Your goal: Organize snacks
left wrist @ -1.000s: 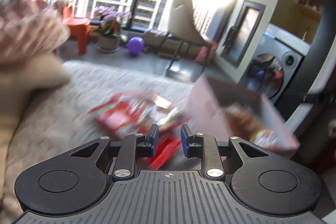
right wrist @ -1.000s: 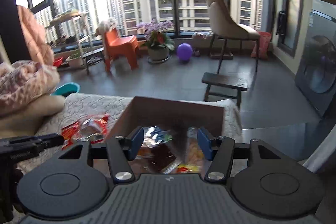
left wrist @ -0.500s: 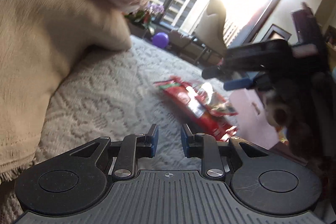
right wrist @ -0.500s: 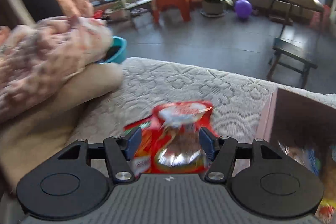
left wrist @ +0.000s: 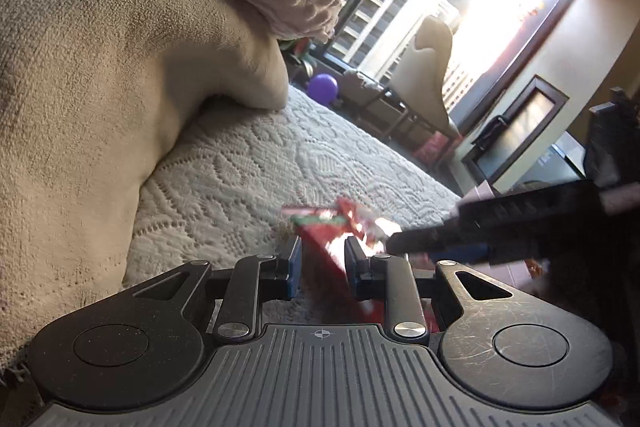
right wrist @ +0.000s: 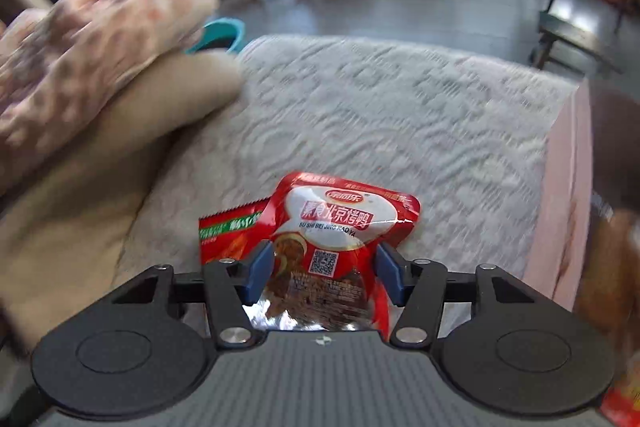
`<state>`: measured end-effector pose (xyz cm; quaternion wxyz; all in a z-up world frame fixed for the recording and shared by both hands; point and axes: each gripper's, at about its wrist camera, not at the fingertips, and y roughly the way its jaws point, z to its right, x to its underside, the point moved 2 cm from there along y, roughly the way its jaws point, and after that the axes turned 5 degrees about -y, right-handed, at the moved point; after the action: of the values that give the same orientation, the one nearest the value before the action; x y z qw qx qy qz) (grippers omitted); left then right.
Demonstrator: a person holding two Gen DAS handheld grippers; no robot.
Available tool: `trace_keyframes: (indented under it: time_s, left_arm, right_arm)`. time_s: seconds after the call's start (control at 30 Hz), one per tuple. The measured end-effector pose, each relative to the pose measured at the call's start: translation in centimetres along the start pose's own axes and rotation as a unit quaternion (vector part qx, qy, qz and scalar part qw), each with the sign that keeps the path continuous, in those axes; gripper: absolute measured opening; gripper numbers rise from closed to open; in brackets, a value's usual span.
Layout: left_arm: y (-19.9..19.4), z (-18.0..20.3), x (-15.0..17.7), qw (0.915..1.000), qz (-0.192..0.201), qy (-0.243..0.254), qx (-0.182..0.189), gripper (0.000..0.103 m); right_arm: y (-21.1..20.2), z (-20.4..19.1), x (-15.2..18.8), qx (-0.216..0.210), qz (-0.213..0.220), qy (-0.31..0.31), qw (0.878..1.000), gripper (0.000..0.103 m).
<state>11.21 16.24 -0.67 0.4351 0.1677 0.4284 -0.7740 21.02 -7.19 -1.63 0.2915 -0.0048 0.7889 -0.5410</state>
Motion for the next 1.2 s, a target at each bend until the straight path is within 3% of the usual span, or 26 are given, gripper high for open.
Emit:
trace_keyframes:
  time_s: [0.07, 0.2, 0.4, 0.53, 0.67, 0.8, 0.9, 1.03, 1.2]
  left_arm:
    - [0.2, 0.2, 0.2, 1.0000, -0.002, 0.009, -0.003, 0.027]
    - [0.2, 0.7, 0.5, 0.9996, -0.010, 0.021, 0.016, 0.027]
    - [-0.4, 2.2, 1.3, 0.9969, -0.020, 0.046, 0.060, 0.028]
    - [-0.8, 3.0, 2.0, 0.9929, -0.044, 0.049, 0.099, 0.029]
    - [-2.0, 4.9, 2.9, 0.9883, -0.060, 0.089, 0.109, 0.031]
    - [-2.3, 7.6, 4.3, 0.9798, -0.090, 0.131, 0.121, 0.031]
    - [-2.6, 9.8, 5.8, 0.9699, -0.111, 0.174, 0.130, 0.032]
    - [-2.8, 12.4, 8.6, 0.9505, -0.148, 0.238, 0.135, 0.033]
    - [-3.7, 12.7, 10.3, 0.9420, -0.183, 0.245, 0.139, 0.033]
  right_arm:
    - [-0.6, -0.7, 1.7, -0.023, -0.011, -0.003, 1.000, 0.052]
    - [-2.4, -1.3, 5.0, -0.028, -0.009, -0.017, 0.999, 0.051]
    - [-5.8, 0.4, 9.4, -0.028, -0.004, 0.000, 1.000, 0.038]
    - [-7.5, 0.6, 13.3, 0.044, 0.012, -0.036, 0.998, 0.037]
    - [-10.7, 0.9, 16.4, 0.089, 0.074, -0.071, 0.991, 0.037]
    - [-13.4, 1.9, 18.8, 0.167, 0.148, -0.089, 0.971, 0.052]
    - [-14.1, 3.2, 20.1, 0.225, 0.166, -0.087, 0.956, 0.053]
    - [-14.4, 5.8, 21.5, 0.241, 0.172, -0.053, 0.954, 0.053]
    - [-14.3, 8.6, 23.0, 0.242, 0.188, -0.007, 0.952, 0.057]
